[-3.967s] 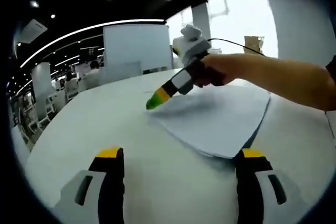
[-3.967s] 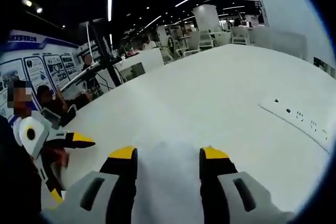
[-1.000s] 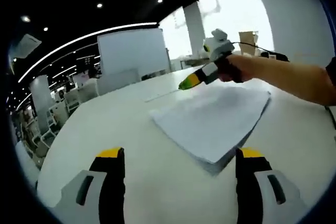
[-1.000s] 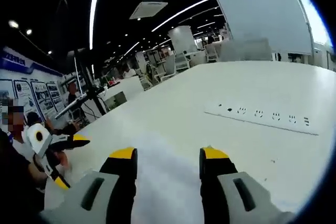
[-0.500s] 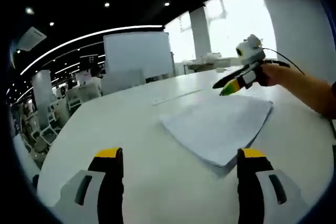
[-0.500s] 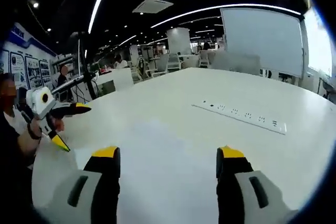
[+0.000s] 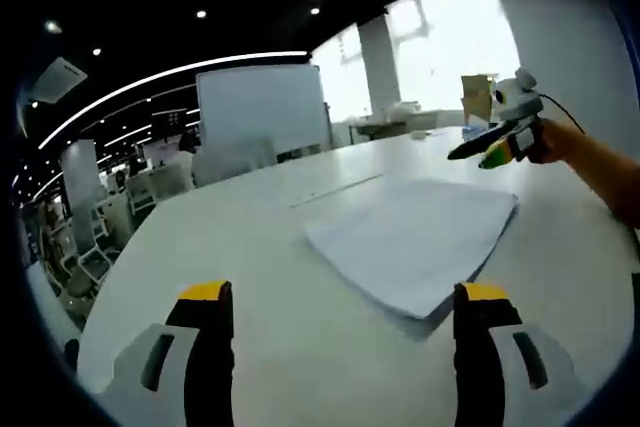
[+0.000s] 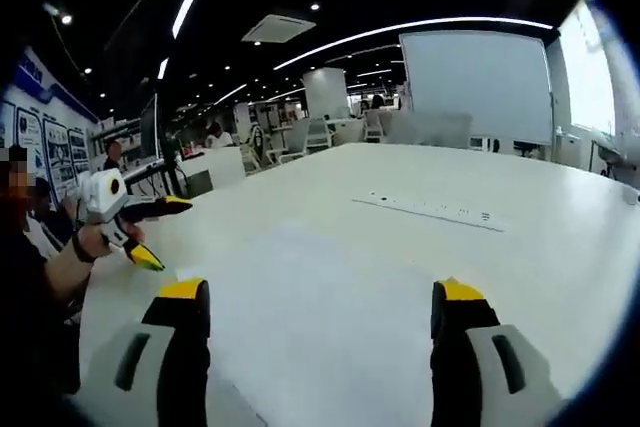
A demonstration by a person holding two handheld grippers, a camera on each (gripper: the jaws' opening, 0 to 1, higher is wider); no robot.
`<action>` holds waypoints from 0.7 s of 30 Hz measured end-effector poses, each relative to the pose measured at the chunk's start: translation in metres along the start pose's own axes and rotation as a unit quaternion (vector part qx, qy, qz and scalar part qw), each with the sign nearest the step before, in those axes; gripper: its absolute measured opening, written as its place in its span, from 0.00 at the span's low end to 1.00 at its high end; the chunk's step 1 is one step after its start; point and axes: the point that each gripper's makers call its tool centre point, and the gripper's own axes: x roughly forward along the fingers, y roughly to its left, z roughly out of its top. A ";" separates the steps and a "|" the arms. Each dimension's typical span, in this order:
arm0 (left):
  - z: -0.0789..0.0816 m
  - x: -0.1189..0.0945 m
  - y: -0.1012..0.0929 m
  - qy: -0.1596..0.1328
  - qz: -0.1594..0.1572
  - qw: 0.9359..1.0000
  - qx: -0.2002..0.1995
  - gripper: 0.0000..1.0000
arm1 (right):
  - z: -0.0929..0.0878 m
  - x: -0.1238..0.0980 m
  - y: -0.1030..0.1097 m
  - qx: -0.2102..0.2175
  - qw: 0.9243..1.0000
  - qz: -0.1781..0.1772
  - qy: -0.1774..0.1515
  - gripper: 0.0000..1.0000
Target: Organize the stack of printing papers by aligning and flattening the scattered papers on the table
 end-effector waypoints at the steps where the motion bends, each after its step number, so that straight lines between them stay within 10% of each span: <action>1: 0.000 -0.001 0.000 0.000 0.000 1.000 0.000 0.94 | -0.002 -0.004 0.002 0.000 1.000 -0.001 -0.001 0.90; 21: -0.002 -0.021 -0.018 0.004 -0.014 1.000 0.013 0.97 | -0.051 -0.079 0.023 0.000 0.999 -0.040 0.008 0.90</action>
